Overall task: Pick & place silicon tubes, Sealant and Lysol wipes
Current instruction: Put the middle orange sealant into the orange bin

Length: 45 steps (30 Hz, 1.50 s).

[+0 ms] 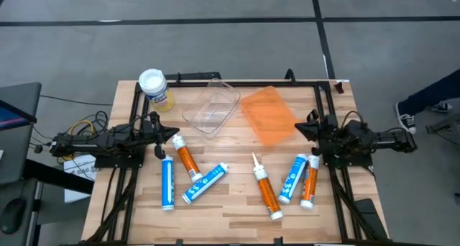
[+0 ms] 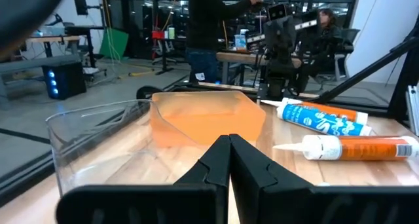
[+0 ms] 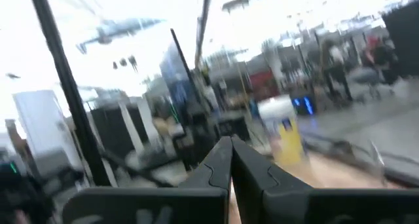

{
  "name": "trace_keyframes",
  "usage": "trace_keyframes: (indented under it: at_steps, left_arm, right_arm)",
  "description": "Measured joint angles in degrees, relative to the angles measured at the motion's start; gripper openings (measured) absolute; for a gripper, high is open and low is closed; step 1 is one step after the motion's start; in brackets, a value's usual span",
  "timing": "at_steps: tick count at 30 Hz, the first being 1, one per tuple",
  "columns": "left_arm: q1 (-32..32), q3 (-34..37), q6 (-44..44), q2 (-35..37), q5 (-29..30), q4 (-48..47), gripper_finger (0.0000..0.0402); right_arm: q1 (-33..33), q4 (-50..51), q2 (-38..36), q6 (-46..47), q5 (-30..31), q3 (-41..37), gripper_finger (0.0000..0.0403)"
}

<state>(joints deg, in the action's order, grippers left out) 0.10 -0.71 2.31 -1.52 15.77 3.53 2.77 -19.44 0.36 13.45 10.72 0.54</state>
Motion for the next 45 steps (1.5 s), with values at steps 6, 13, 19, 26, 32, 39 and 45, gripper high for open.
trace_keyframes:
  at_steps: [6, 13, 19, 26, 32, 39, 45]
  left_arm:
    - [0.0, 0.0, -1.2, 0.0, -0.04, 0.0, 0.0]
    - [0.0, 0.0, -1.22, 0.0, -0.07, -0.02, 0.0]
    - [0.0, -0.04, -1.25, 0.0, -0.09, -0.35, 0.0]
    - [0.0, -0.04, -1.33, 0.0, -0.09, -0.44, 0.0]
    - [0.0, -0.04, -1.33, 0.0, -0.11, -0.68, 0.0]
    - [0.0, -0.07, -1.33, 0.0, -0.12, -0.81, 0.0]
    - [0.0, -0.07, -1.31, 0.0, -0.13, -0.92, 0.0]
  right_arm:
    - [0.88, -1.53, 1.66, 4.55, -0.21, 3.49, 0.0]
    - [8.54, 9.12, 20.1, 2.71, 0.23, 21.28, 0.0]
    - [15.18, 47.81, 43.45, 11.87, 2.1, 45.95, 0.0]
    - [18.47, 75.77, 68.21, 24.64, 0.24, 63.54, 0.0]
    - [17.82, 77.45, 81.84, 33.45, -5.42, 68.14, 0.0007]
    - [17.75, 77.23, 91.96, 39.3, -13.39, 71.54, 0.0108]
    - [17.69, 73.05, 96.44, 44.03, -13.8, 72.57, 0.0236]
